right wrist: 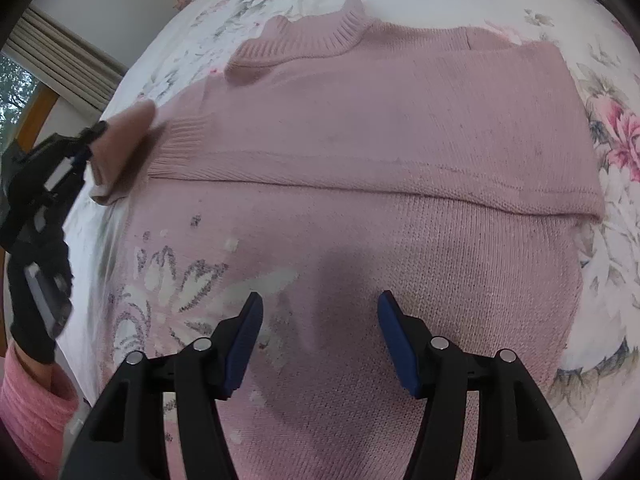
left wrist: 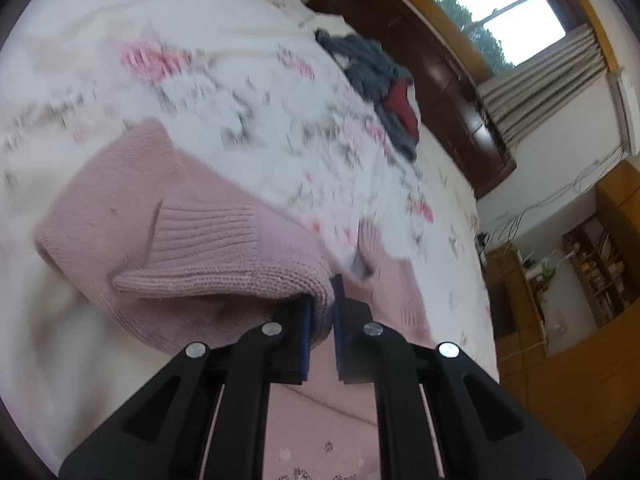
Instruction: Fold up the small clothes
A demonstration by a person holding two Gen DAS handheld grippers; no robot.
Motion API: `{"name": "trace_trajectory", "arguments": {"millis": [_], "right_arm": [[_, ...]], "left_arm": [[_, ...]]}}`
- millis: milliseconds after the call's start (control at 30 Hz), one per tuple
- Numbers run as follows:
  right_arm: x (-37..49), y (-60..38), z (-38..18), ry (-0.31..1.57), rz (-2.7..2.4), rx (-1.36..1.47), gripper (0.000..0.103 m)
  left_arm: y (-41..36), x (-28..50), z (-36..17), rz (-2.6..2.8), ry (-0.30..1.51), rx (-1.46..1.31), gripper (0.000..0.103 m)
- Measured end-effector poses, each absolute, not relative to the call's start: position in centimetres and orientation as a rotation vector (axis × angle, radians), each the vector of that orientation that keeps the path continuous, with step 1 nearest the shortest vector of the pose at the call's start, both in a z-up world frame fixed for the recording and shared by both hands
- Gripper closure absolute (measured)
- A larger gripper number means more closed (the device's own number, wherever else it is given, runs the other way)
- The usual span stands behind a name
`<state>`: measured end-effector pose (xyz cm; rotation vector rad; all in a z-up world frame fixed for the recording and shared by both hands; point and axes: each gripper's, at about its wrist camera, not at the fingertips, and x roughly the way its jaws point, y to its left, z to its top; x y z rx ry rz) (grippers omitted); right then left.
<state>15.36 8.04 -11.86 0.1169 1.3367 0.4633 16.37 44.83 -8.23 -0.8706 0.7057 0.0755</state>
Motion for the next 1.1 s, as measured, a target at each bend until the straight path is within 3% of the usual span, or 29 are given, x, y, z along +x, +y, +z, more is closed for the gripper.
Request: {"name": "trace_trajectory", "arguments": {"millis": [400, 600, 833, 1100], "right_arm": [[15.5, 7.8, -12.9, 1.354, 0.460, 0.141, 0.043], [15.7, 7.8, -13.1, 1.363, 0.465, 0.140, 0.043], [16.1, 8.2, -13.1, 1.366, 0.450, 0.146, 0.039], [16.3, 8.7, -12.9, 1.370, 0.451, 0.129, 0.039]], "left_arm": [[43.0, 16.8, -15.8, 0.077, 0.925, -0.900, 0.092], [42.8, 14.4, -14.9, -0.026, 0.989, -0.915, 0.090], [45.8, 14.2, -10.7, 0.039, 0.897, -0.831, 0.089], [45.7, 18.2, -14.7, 0.089, 1.017, -0.773, 0.091]]}}
